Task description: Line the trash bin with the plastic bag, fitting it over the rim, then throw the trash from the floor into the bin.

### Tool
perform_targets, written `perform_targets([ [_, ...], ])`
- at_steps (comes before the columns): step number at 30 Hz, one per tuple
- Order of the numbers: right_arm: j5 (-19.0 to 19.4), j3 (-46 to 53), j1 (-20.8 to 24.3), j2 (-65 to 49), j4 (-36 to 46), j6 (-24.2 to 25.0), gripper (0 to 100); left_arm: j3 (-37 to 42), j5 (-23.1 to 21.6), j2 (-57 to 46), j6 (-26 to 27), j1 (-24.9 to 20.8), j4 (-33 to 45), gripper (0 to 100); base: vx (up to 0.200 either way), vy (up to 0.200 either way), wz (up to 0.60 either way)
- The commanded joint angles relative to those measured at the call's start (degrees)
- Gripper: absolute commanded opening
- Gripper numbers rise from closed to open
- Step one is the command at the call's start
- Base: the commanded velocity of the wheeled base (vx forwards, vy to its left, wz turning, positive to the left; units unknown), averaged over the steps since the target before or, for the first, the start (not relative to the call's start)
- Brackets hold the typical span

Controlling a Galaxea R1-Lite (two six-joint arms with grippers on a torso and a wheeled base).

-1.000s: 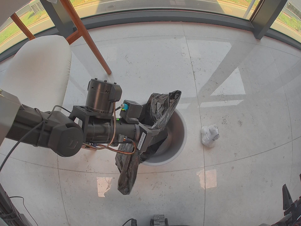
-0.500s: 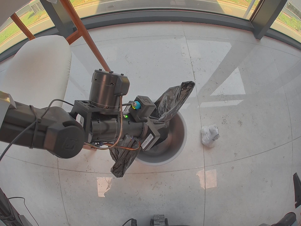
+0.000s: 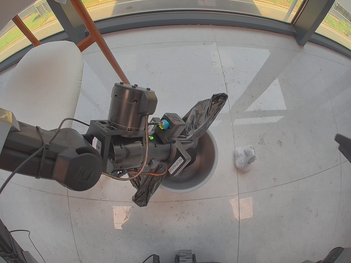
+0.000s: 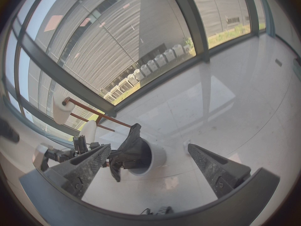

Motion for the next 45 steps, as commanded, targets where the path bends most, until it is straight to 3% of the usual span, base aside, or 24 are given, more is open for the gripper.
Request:
perform_targets([
  [1,7.91,-23.51,5.66,37.8,1.17,12.07,100,2.27,5.96,-0.43,0.27,-1.33,-1.52,0,0.0,0.0,0.0],
  [12,12.04,-34.85,6.63,46.42,9.69,12.69,100,2.18,6.67,-0.61,0.45,-2.82,-4.16,0,0.0,0.0,0.0],
  [23,12.04,-37.4,8.38,51.95,9.08,12.69,100,2.27,7.37,-0.26,0.45,-3.26,-4.34,0,0.0,0.0,0.0],
  [45,11.34,-54.8,7.94,65.75,9.87,12.43,100,3.32,7.9,-0.87,0.36,-3.44,-4.42,0,0.0,0.0,0.0],
])
